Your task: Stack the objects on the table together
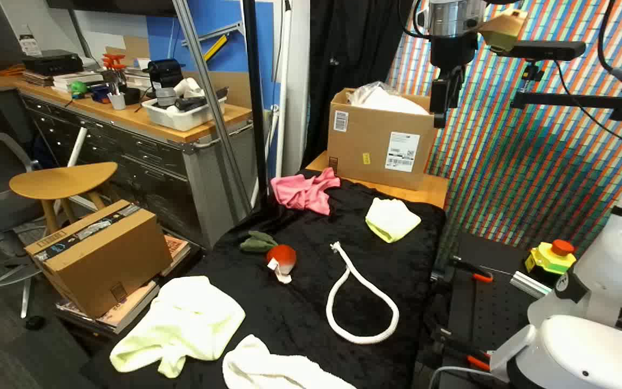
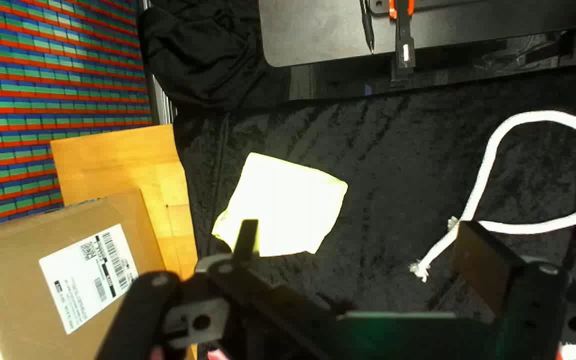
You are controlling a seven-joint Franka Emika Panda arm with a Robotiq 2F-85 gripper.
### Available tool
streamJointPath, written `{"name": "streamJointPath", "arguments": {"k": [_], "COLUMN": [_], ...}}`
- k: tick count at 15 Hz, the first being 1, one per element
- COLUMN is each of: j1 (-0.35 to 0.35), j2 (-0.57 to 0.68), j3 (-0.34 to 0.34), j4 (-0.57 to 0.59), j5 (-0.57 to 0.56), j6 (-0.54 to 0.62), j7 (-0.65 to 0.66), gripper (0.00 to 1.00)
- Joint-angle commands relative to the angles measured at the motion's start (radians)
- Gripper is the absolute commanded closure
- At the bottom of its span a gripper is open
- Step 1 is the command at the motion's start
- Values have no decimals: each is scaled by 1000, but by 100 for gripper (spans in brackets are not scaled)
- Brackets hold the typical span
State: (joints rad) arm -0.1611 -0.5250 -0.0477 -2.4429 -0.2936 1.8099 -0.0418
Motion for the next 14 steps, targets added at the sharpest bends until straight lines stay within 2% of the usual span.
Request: {"name": "streamJointPath", "arguments": {"k": [1, 9, 12, 14], "j1": [18, 25, 39, 44], "j2": [-1, 25, 119, 244], "j3": [-15, -12, -15, -25], "j4": [5, 25, 107, 227], "j5": [-7, -4, 5, 9], "j6": [-4, 1, 23, 57], "j7": [7, 5, -5, -29], "gripper": [0, 0, 0, 0]}}
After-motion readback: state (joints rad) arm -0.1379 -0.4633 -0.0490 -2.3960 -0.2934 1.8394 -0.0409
